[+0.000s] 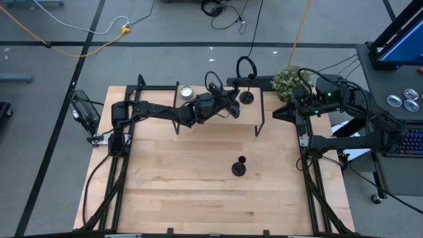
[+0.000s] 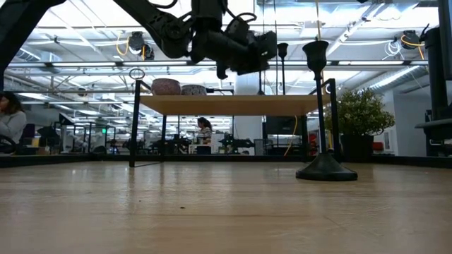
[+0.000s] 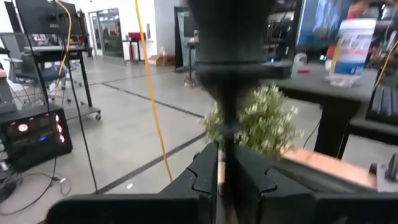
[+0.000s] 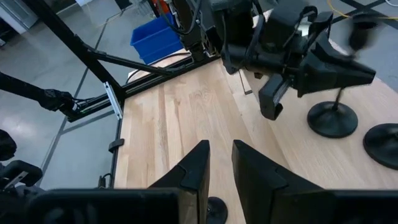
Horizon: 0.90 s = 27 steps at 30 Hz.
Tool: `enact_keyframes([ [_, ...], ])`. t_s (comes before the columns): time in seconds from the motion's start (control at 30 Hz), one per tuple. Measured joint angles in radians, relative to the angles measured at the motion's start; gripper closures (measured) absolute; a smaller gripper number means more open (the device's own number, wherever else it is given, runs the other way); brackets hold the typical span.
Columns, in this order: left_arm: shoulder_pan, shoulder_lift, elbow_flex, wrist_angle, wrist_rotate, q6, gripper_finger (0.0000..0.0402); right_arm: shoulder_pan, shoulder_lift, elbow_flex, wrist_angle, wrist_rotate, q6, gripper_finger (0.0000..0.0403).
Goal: Pick & Place candle stick holders
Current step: Put the top candle holder on the shelf
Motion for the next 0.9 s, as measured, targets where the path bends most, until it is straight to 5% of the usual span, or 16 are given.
enact_keyframes([
  [0.57,-0.002,-0.022,-0.002,-0.052,-0.001,0.014,0.0262,0.0,0.0,0.0,-0.006,-0.001,0.0,0.0344],
  [0.9,-0.007,-0.104,-0.002,-0.28,-0.036,0.011,0.017,0.0,0.001,0.0,-0.016,-0.001,-0.012,0.0344],
])
